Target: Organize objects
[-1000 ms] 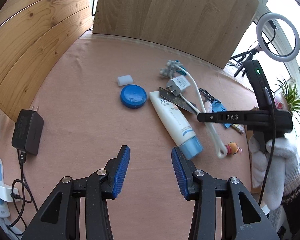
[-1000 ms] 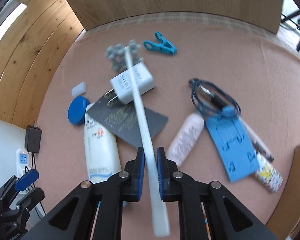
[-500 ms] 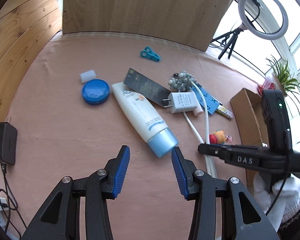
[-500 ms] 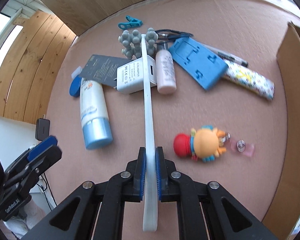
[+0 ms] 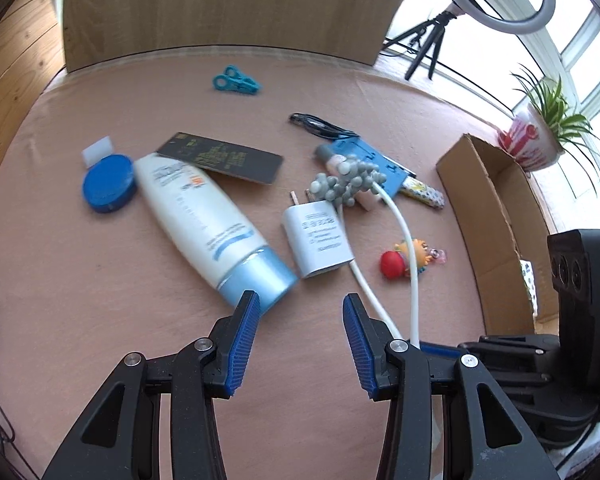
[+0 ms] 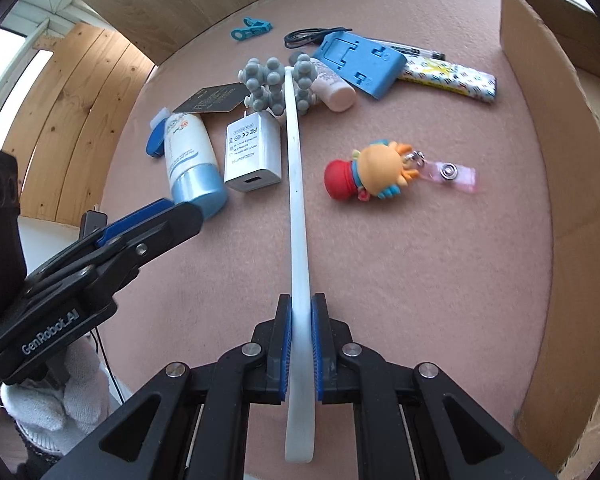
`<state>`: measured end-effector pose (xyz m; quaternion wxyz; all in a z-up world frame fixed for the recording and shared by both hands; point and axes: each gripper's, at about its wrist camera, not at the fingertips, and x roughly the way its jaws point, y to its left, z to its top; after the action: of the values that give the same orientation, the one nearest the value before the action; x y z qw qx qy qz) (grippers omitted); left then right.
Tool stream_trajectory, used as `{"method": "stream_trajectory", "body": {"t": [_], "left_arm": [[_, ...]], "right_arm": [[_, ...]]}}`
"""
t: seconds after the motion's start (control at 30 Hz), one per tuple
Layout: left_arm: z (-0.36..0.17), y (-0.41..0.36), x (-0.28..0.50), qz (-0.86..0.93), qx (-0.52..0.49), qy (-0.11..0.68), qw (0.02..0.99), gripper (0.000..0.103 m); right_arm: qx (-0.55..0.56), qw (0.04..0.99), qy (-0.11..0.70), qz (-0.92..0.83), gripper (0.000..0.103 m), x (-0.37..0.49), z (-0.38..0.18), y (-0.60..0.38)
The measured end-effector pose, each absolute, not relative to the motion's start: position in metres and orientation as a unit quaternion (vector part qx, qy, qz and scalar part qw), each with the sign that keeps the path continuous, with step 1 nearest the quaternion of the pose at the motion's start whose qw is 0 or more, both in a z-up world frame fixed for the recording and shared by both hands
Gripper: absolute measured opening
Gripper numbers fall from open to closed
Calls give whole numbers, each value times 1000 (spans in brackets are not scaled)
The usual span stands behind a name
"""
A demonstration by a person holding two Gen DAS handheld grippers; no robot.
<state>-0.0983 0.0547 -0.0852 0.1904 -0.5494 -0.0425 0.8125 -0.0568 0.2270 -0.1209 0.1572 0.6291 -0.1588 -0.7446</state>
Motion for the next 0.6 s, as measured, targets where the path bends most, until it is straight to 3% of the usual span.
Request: {"method": "stream_trajectory", "body": {"t": [0.4,0.6], "left_arm": [[-92,101,-120,800,-548,-43,241,47],[-93,90,-132,822,-540,-9,182,47]], "right_arm": [[619,114,-149,-763,13,-46,-114,252],[601,91,-146,-781,19,-50,-102,263]]}}
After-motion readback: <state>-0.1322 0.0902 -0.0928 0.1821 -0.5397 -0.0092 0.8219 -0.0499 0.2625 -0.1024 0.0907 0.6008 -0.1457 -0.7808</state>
